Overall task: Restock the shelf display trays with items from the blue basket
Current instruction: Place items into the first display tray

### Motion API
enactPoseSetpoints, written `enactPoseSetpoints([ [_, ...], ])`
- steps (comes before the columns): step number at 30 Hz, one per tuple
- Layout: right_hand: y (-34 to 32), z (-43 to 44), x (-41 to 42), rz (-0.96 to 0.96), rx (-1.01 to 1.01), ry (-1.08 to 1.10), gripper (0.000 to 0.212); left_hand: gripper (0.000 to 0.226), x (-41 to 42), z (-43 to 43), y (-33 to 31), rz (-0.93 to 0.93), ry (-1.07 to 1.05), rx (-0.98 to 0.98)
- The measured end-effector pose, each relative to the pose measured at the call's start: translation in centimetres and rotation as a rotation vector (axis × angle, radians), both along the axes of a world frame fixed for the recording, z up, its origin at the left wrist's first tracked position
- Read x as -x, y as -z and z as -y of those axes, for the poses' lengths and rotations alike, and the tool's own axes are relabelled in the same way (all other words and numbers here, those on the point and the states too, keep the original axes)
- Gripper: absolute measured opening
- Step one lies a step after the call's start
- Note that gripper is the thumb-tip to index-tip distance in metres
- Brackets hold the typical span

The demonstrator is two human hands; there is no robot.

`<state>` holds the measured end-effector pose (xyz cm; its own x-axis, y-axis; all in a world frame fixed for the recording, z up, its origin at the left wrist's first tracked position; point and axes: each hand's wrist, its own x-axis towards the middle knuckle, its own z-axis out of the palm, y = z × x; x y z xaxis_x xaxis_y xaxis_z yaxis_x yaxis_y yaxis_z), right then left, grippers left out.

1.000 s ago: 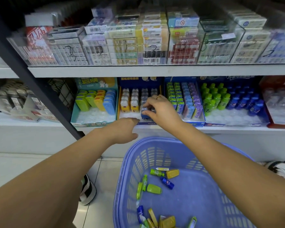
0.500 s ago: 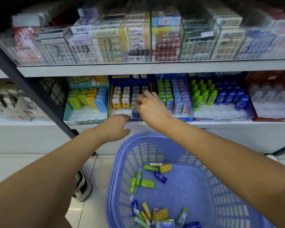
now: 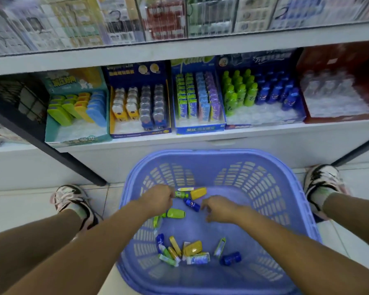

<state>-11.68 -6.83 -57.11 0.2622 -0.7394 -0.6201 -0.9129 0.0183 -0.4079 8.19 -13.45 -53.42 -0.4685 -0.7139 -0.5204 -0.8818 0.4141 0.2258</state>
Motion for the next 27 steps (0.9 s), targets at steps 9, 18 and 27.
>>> enactPoseSetpoints([
  [9, 5.8, -0.8, -3.0, 0.134, -0.212, -0.293, 0.038, 0.056, 0.1, -3.3, 10.7, 0.088, -0.094, -0.229],
  [18, 8.5, -1.7, -4.8, -0.006, -0.253, -0.229, 0.028, 0.064, 1.1, -2.4, 14.1, 0.288, 0.009, -0.058],
  [27, 5.1, 1.8, -0.4, 0.194, -0.455, 0.033, 0.007, 0.037, 2.2, -0.9, 10.0, -0.035, -0.383, -0.219],
])
